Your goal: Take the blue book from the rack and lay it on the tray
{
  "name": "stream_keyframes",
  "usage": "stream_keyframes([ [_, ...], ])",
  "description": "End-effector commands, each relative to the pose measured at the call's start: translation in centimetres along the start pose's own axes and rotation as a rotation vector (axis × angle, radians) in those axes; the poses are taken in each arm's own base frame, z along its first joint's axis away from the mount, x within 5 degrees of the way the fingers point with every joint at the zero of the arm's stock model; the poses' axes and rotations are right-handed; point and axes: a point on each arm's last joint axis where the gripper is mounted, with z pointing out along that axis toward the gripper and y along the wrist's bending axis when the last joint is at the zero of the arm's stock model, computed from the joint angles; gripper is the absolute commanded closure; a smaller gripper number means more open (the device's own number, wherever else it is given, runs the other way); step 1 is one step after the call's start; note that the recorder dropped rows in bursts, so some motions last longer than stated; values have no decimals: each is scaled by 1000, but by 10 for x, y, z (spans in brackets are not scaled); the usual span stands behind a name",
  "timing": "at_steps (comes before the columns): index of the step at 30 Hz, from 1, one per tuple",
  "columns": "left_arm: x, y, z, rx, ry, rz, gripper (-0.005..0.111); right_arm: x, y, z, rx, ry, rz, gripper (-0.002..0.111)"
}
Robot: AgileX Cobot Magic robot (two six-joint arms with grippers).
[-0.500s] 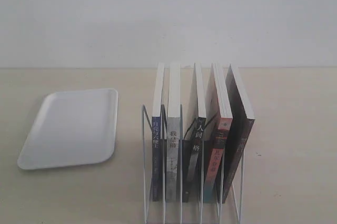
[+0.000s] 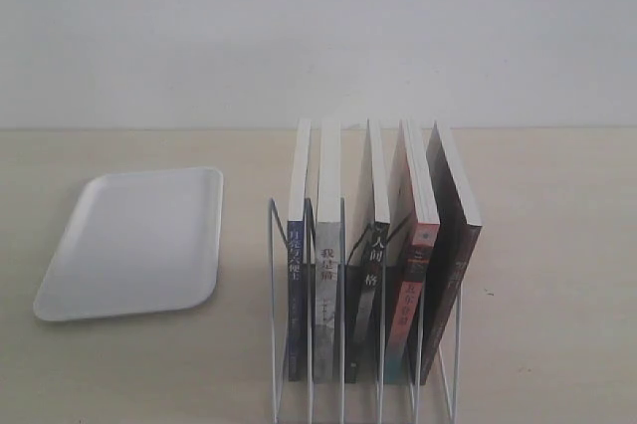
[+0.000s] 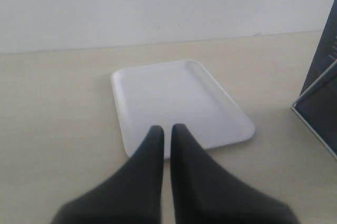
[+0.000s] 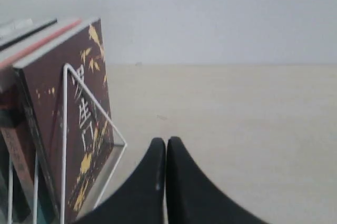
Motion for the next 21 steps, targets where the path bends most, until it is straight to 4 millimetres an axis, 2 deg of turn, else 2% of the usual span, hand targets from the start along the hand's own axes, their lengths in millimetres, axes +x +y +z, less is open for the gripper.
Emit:
stream_keyframes([
  [1,1,0,0,-2,2,1,103,-22,-1,-3,13,-243,-9,108],
  [8,1,0,0,-2,2,1,103,-50,-2,-15,-1,-584,96,108],
  [12,1,0,0,-2,2,1,103,-72,-3,-36,-17,-912,125,108],
  [14,1,0,0,-2,2,1,103,-96,-1,-48,-32,-976,129,108],
  [15,1,0,0,-2,2,1,103,-117,3,-55,-37,-943,116,108],
  [16,1,0,0,-2,2,1,103,-128,5,-54,-35,-892,103,108],
  [17,1,0,0,-2,2,1,103,-148,9,-49,-33,-778,89,108],
  [18,1,0,0,-2,2,1,103,-158,10,-44,-34,-714,85,108],
  [19,1,0,0,-2,2,1,103,-177,14,-32,-35,-576,82,108],
  [21,1,0,0,-2,2,1,103,-192,18,-8,-30,-300,48,108],
])
